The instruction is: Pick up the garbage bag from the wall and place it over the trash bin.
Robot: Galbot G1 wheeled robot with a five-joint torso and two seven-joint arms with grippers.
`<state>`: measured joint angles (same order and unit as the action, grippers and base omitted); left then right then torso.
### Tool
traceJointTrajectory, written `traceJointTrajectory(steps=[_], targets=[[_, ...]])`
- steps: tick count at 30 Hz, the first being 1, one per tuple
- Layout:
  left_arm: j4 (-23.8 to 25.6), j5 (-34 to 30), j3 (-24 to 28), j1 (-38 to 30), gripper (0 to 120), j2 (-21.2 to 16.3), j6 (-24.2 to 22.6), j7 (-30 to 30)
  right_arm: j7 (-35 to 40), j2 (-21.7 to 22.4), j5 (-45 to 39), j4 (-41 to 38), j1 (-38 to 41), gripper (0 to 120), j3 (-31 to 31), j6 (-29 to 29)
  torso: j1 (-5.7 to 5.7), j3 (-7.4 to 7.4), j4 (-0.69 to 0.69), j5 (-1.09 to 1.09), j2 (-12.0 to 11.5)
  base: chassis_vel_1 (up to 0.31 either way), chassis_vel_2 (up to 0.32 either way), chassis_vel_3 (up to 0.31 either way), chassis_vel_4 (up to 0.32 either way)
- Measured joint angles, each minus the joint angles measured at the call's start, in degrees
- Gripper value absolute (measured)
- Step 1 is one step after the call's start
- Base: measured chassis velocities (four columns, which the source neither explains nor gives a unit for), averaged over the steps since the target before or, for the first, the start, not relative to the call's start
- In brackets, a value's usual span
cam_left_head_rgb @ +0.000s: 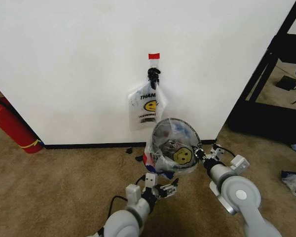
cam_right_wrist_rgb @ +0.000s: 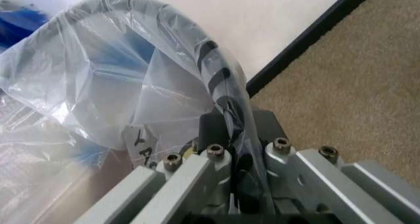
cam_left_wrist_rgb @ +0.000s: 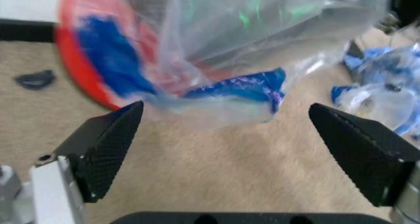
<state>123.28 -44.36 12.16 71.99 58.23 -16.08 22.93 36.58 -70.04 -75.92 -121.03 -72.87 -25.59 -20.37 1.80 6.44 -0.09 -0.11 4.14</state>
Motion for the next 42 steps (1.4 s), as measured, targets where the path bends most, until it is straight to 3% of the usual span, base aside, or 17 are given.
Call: traceJointTrajectory(steps=[4,6,10,14,18,22,27,29,30,31,37,42], targets=[[5.08,6.13,-1.53,5.2,100,-4.81,-1.24,2.85,-0.89,-0.43,1.33,1.41,0.43,0,-0.05,0.22,0.0,0.0,0.02,-0.01,0.0,0.0,0.0,0.0,0.0],[6.27,6.41,-1.94,6.06,100,-5.44,-1.23,3.51,-1.06,-0.51,1.67,1.52,0.4,0,-0.01,0.27,0.0,0.0,0.01,-0.01,0.0,0.0,0.0,0.0,0.0],[13.81,3.98,-4.49,6.45,99,-8.75,-2.92,6.16,-1.95,-0.87,4.52,1.65,-0.3,0,0.57,0.72,0.0,0.0,0.02,0.0,0.0,0.0,0.0,0.0,0.0],[17.97,-1.86,-5.03,1.52,87,-11.03,-6.59,6.98,-2.23,-1.25,5.99,1.31,-0.72,0,0.92,0.79,0.0,0.0,0.0,-0.01,0.0,0.0,0.0,0.0,0.0],[20.2,-11.48,-3.32,-13.08,69,-15.2,-14.37,6.59,-2.3,-1.94,7.8,0.62,-1.02,0,1.42,0.88,0.0,0.0,-0.01,-0.01,0.0,0.0,0.0,0.0,0.0],[19.08,-16.35,0.39,-23.37,55,-16.26,-18.74,5.49,-2.34,-2.23,8.39,0.54,-1.08,0,1.49,0.92,0.0,0.0,0.0,0.0,0.0,0.0,0.0,0.0,0.0],[13.11,-22.59,10.1,-38.15,37,-13.61,-21.61,7.82,-2.38,-2.87,9.1,0.53,-1.08,0,1.57,0.94,0.01,0.01,-0.02,0.0,0.0,0.0,0.0,0.0,0.0],[13.11,-22.59,10.1,-38.15,37,-13.61,-21.61,7.82,-2.38,-2.87,9.1,0.53,-1.08,0,1.57,0.94,0.01,0.01,-0.02,0.0,0.0,0.0,0.0,0.0,0.0],[9.4,-23.65,14.35,-43.13,26,-11.94,-22.54,9.48,-2.41,-3.25,9.57,0.67,-1.02,0,1.61,0.98,0.0,0.01,0.03,0.01,0.0,0.0,0.0,0.0,0.0],[7.52,-24.1,16.18,-45.29,23,-11.16,-23.23,10.94,-2.45,-3.45,9.75,0.66,-0.99,0,1.63,0.98,0.0,0.01,0.01,0.01,0.0,0.0,0.0,0.0,0.0],[2.93,-25.83,20.93,-51.91,1,-9.6,-26.07,16.05,-2.58,-3.57,10.24,0.78,-1.17,0,1.4,1.03,0.0,0.01,0.0,0.01,0.0,0.0,0.0,0.0,0.0],[1.38,-28.59,26.48,-58.96,0,-8.82,-26.38,19.44,-2.71,-3.46,11.01,1.37,-1.19,0,1.62,1.07,0.01,0.0,0.01,0.01,0.0,0.0,0.0,0.0,0.0]])
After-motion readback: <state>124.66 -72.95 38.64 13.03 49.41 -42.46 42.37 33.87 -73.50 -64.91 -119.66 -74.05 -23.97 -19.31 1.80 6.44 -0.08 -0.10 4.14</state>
